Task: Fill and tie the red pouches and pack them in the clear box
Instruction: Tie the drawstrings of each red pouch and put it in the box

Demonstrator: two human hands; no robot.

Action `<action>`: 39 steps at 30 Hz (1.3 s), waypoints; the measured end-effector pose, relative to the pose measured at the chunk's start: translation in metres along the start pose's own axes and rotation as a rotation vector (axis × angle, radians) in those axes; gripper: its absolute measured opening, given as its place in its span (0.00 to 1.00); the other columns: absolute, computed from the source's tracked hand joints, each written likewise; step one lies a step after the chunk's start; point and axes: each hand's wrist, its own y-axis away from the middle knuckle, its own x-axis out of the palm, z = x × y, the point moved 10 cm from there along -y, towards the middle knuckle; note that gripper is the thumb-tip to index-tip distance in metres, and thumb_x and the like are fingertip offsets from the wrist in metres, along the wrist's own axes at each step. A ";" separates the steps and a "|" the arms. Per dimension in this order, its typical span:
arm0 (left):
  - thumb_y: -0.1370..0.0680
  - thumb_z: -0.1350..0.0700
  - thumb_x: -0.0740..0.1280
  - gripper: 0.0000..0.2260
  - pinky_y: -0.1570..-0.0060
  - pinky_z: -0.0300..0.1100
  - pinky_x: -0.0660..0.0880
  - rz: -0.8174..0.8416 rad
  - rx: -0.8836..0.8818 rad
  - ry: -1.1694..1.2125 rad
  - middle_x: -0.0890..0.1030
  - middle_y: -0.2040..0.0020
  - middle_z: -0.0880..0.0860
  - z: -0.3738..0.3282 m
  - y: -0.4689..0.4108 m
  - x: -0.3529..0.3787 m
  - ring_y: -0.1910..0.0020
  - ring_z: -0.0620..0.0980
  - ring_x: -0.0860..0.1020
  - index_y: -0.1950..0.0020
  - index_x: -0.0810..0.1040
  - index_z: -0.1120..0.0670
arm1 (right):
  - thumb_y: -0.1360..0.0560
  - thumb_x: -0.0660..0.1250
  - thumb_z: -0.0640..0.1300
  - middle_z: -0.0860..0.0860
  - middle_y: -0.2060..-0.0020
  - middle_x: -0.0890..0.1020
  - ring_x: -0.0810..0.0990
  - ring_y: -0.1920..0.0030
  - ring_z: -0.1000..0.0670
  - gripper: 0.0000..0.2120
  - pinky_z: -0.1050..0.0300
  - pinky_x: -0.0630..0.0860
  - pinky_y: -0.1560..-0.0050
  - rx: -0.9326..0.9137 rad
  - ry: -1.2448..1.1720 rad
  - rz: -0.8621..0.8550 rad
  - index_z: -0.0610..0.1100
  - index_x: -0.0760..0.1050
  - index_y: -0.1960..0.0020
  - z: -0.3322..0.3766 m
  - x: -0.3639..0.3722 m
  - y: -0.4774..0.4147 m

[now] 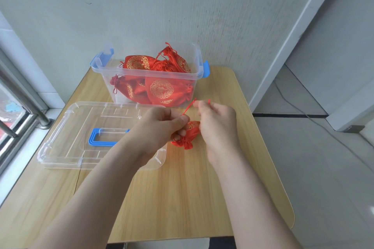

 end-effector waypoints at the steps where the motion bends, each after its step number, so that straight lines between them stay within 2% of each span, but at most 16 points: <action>1: 0.17 0.60 0.71 0.06 0.57 0.45 0.76 -0.023 -0.020 -0.007 0.82 0.63 0.56 0.003 0.000 -0.002 0.62 0.52 0.77 0.50 0.84 0.62 | 0.14 0.62 0.44 0.56 0.65 0.80 0.76 0.69 0.58 0.15 0.61 0.76 0.63 -0.017 0.004 -0.005 0.45 0.85 0.54 0.002 0.000 0.000; 5: 0.20 0.58 0.73 0.06 0.62 0.41 0.76 -0.105 -0.072 -0.087 0.83 0.64 0.53 0.007 0.000 -0.010 0.66 0.47 0.78 0.51 0.87 0.61 | 0.11 0.57 0.48 0.52 0.62 0.87 0.82 0.64 0.57 0.23 0.56 0.81 0.57 -0.135 0.075 0.095 0.45 0.85 0.56 0.016 0.007 -0.004; 8: 0.20 0.58 0.73 0.06 0.61 0.42 0.77 -0.072 -0.078 -0.096 0.83 0.64 0.53 0.002 0.003 -0.009 0.67 0.47 0.77 0.50 0.87 0.61 | 0.11 0.58 0.51 0.57 0.61 0.87 0.82 0.60 0.65 0.24 0.68 0.74 0.55 -0.256 0.264 0.168 0.47 0.85 0.59 0.031 0.006 -0.009; 11: 0.19 0.58 0.73 0.07 0.59 0.42 0.78 0.030 -0.044 -0.203 0.84 0.64 0.53 -0.006 0.009 -0.002 0.66 0.47 0.78 0.52 0.87 0.61 | 0.12 0.59 0.53 0.60 0.53 0.87 0.79 0.52 0.71 0.22 0.76 0.70 0.54 -0.225 0.309 0.315 0.48 0.88 0.54 0.028 0.012 -0.010; 15: 0.19 0.60 0.70 0.08 0.60 0.37 0.77 0.168 0.008 -0.349 0.85 0.62 0.52 -0.016 0.019 0.011 0.65 0.45 0.78 0.56 0.87 0.57 | 0.12 0.60 0.54 0.60 0.43 0.86 0.76 0.44 0.75 0.18 0.73 0.69 0.47 -0.154 0.291 0.478 0.51 0.88 0.46 0.021 0.023 -0.002; 17: 0.20 0.61 0.69 0.08 0.58 0.38 0.77 0.214 0.011 -0.378 0.86 0.61 0.53 -0.017 0.022 0.017 0.64 0.45 0.78 0.56 0.87 0.57 | 0.12 0.60 0.54 0.57 0.41 0.86 0.80 0.46 0.70 0.18 0.73 0.73 0.53 -0.129 0.266 0.498 0.52 0.88 0.44 0.022 0.025 0.002; 19: 0.19 0.62 0.68 0.09 0.58 0.39 0.77 0.232 0.001 -0.365 0.86 0.60 0.53 -0.017 0.024 0.019 0.63 0.46 0.78 0.54 0.88 0.57 | 0.12 0.59 0.55 0.45 0.39 0.86 0.86 0.49 0.53 0.18 0.73 0.76 0.64 -0.112 0.271 0.483 0.52 0.87 0.44 0.021 0.026 0.003; 21: 0.20 0.63 0.67 0.09 0.56 0.42 0.77 0.237 0.001 -0.356 0.86 0.60 0.54 -0.017 0.024 0.020 0.63 0.46 0.78 0.54 0.88 0.58 | 0.12 0.59 0.55 0.34 0.38 0.82 0.83 0.45 0.43 0.17 0.70 0.76 0.65 -0.127 0.291 0.492 0.53 0.87 0.44 0.021 0.029 0.004; 23: 0.19 0.61 0.68 0.10 0.56 0.43 0.77 0.242 0.005 -0.338 0.86 0.60 0.55 -0.018 0.025 0.020 0.62 0.47 0.78 0.57 0.87 0.59 | 0.12 0.60 0.56 0.34 0.46 0.86 0.86 0.54 0.43 0.17 0.64 0.78 0.64 -0.148 0.318 0.514 0.52 0.86 0.44 0.021 0.032 0.006; 26: 0.16 0.57 0.68 0.12 0.58 0.43 0.76 0.202 -0.002 -0.266 0.85 0.60 0.55 -0.017 0.022 0.015 0.62 0.49 0.77 0.54 0.88 0.57 | 0.13 0.60 0.59 0.48 0.69 0.83 0.80 0.68 0.50 0.24 0.55 0.78 0.60 -0.155 0.432 0.451 0.39 0.83 0.47 0.014 0.030 0.001; 28: 0.15 0.56 0.67 0.12 0.57 0.44 0.75 0.133 -0.024 -0.202 0.83 0.61 0.54 -0.013 0.017 0.005 0.62 0.50 0.76 0.51 0.88 0.59 | 0.14 0.60 0.57 0.51 0.68 0.84 0.83 0.64 0.50 0.24 0.48 0.83 0.52 -0.193 0.540 0.347 0.37 0.80 0.52 0.013 0.023 -0.007; 29: 0.15 0.57 0.67 0.12 0.58 0.44 0.75 0.100 -0.041 -0.169 0.83 0.61 0.54 -0.011 0.015 0.000 0.63 0.50 0.76 0.52 0.88 0.59 | 0.15 0.61 0.53 0.52 0.63 0.86 0.85 0.59 0.50 0.18 0.46 0.83 0.48 -0.223 0.553 0.322 0.41 0.81 0.51 0.016 0.022 -0.008; 31: 0.15 0.58 0.67 0.14 0.60 0.44 0.74 0.051 -0.072 -0.111 0.81 0.63 0.54 -0.007 0.011 -0.008 0.64 0.50 0.75 0.56 0.87 0.59 | 0.21 0.65 0.46 0.54 0.54 0.85 0.85 0.53 0.53 0.08 0.51 0.82 0.47 -0.277 0.556 0.349 0.52 0.79 0.44 0.026 0.026 -0.001; 33: 0.16 0.58 0.67 0.13 0.61 0.43 0.73 0.034 -0.085 -0.077 0.80 0.65 0.54 -0.006 0.010 -0.010 0.66 0.49 0.74 0.54 0.86 0.63 | 0.26 0.70 0.44 0.57 0.52 0.81 0.82 0.53 0.57 0.13 0.58 0.80 0.52 -0.399 0.643 0.420 0.55 0.75 0.44 0.037 0.037 0.010; 35: 0.16 0.57 0.68 0.12 0.61 0.43 0.73 0.039 -0.098 -0.063 0.79 0.64 0.55 -0.005 0.010 -0.010 0.66 0.48 0.74 0.51 0.87 0.63 | 0.29 0.74 0.44 0.58 0.56 0.81 0.81 0.57 0.58 0.13 0.57 0.82 0.54 -0.526 0.712 0.426 0.53 0.77 0.46 0.048 0.041 0.021; 39: 0.18 0.58 0.69 0.11 0.57 0.47 0.72 0.012 -0.122 -0.070 0.78 0.62 0.58 -0.003 0.010 -0.015 0.60 0.54 0.74 0.48 0.86 0.66 | 0.28 0.81 0.44 0.62 0.65 0.79 0.78 0.62 0.65 0.08 0.68 0.77 0.60 -0.598 0.792 0.371 0.54 0.86 0.51 0.056 0.040 0.021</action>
